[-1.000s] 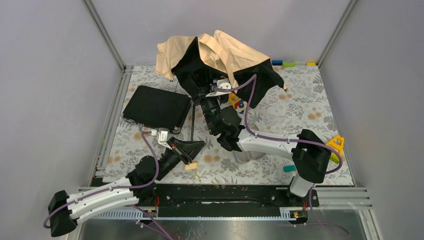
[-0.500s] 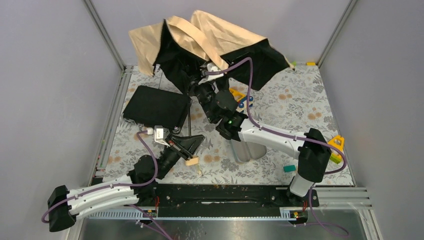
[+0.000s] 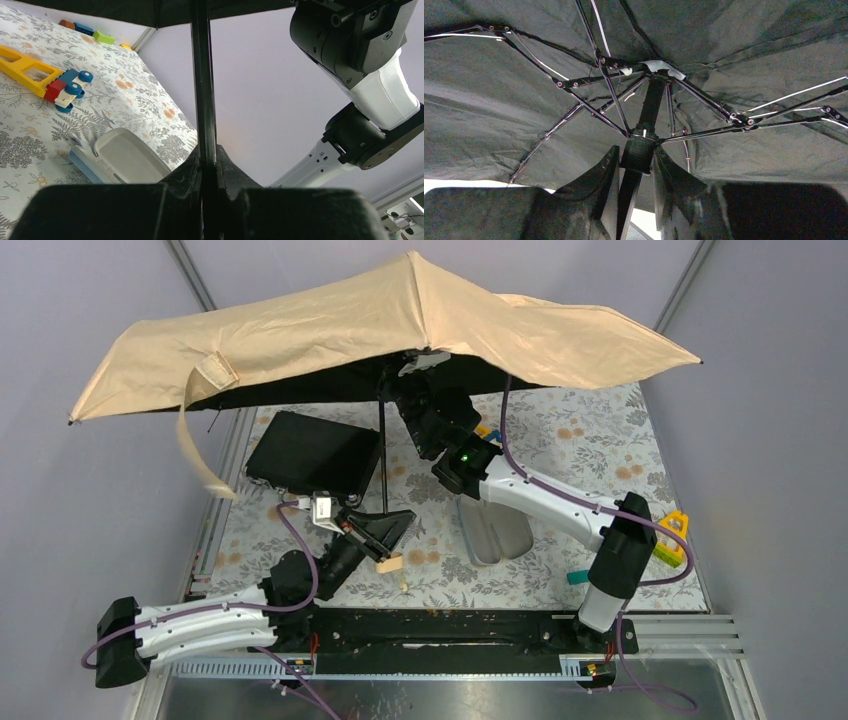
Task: Open the umbrella
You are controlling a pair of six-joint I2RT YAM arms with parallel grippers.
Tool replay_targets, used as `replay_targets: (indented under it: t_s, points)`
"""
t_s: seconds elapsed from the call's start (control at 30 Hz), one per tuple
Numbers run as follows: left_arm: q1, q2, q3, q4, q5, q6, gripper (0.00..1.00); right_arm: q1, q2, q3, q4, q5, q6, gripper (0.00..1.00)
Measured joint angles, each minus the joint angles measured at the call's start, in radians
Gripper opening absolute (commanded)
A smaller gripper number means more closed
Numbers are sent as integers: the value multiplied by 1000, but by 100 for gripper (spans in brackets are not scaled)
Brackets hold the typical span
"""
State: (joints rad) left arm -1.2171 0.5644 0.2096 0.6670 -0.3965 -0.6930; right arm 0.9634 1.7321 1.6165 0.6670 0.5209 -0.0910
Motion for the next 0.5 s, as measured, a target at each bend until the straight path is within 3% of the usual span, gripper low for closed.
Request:
replay_targets:
  t_s: [0.5]
  points:
    - [-86, 40, 48, -3, -117, 58, 0, -11, 40, 159, -180, -7, -2, 0]
